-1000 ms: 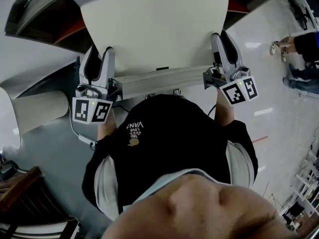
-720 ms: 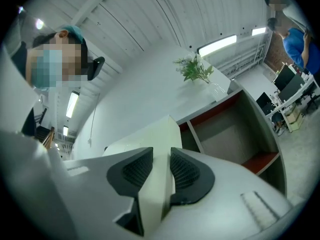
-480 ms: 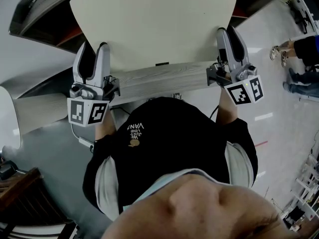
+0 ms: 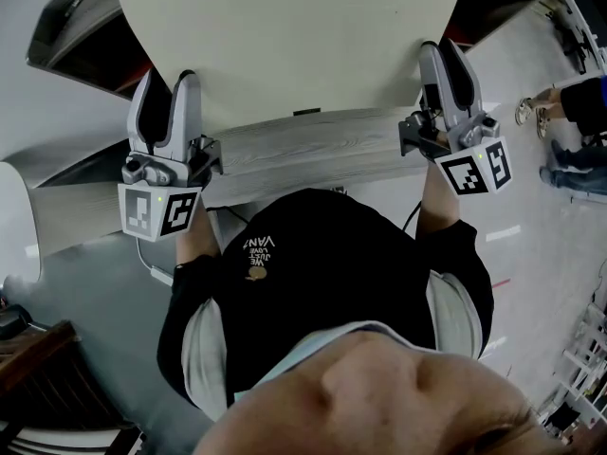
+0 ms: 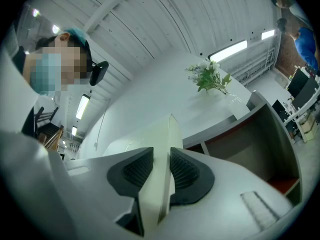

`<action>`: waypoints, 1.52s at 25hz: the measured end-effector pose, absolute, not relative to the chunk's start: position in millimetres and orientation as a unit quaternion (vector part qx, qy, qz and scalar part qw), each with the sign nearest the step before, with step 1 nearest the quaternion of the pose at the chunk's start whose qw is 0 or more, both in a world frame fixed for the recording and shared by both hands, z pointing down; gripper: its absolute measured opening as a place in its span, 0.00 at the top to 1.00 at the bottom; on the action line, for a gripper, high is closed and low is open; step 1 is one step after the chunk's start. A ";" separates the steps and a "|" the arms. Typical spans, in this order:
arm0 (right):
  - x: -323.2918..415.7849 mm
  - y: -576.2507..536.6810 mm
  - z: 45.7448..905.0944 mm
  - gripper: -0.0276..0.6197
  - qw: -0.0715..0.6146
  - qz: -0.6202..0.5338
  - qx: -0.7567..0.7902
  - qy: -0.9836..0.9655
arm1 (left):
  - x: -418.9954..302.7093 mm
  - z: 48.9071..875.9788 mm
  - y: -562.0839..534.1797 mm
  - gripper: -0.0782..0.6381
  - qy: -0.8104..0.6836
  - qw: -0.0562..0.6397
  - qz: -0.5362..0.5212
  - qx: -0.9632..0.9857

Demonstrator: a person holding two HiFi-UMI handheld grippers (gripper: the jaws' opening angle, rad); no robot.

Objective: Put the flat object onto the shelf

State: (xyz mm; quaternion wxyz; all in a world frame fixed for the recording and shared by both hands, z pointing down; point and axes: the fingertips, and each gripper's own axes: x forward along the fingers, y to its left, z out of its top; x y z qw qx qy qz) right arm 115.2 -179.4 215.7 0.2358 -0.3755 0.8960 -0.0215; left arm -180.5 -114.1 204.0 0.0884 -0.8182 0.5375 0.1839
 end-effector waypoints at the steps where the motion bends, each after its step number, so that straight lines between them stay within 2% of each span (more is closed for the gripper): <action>1: 114.9 -182.5 209.6 0.81 0.238 -0.016 -0.373 0.897 | -180.8 199.1 -117.0 0.63 0.536 0.093 0.184 -0.818; 15: 95.4 -213.4 128.0 0.82 0.264 0.055 -0.346 0.899 | -201.1 126.3 -144.9 0.63 0.534 0.163 0.187 -0.808; 22: 103.6 -225.1 88.4 0.82 0.269 0.087 -0.333 0.900 | -187.7 83.0 -156.0 0.63 0.527 0.202 0.183 -0.805; 38: 92.9 -232.8 74.0 0.82 0.257 0.121 -0.301 0.910 | -189.2 75.6 -156.9 0.63 0.530 0.246 0.167 -0.794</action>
